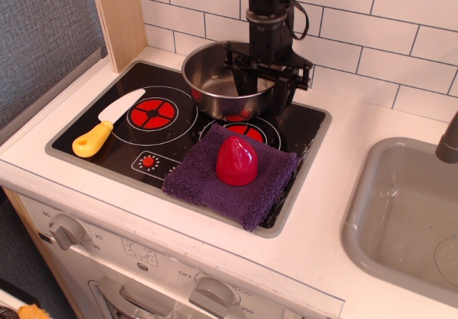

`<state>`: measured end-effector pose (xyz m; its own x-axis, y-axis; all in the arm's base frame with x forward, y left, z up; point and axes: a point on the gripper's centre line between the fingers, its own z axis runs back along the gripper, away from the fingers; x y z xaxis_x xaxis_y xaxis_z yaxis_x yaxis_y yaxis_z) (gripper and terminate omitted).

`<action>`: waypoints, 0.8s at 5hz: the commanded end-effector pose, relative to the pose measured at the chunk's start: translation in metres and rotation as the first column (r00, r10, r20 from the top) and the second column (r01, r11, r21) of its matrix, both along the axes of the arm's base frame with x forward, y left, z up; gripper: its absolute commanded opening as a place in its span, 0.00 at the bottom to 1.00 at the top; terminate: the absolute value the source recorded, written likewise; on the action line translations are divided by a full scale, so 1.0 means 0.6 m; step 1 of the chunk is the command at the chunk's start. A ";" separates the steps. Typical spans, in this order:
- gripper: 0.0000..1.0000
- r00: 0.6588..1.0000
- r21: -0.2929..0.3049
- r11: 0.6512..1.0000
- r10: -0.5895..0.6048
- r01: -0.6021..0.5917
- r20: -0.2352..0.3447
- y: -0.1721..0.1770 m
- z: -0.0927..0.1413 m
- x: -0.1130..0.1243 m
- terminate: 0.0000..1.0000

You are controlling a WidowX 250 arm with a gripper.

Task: Picking up the silver bowl from the center and moving it to the top left of the oven

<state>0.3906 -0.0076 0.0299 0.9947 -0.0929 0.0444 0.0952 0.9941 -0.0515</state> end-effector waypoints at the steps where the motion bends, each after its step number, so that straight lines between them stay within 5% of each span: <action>1: 0.00 0.997 0.008 1.000 -0.009 0.009 0.071 -0.001 0.043 0.001 0.00; 3: 0.00 0.992 0.016 0.999 -0.051 0.050 0.117 -0.009 0.084 -0.002 0.00; 4: 0.00 0.980 0.017 1.000 -0.026 0.023 0.195 0.020 0.140 -0.004 0.00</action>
<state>0.3853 -0.0009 0.0836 0.9797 -0.1256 0.1561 0.1314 0.9909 -0.0278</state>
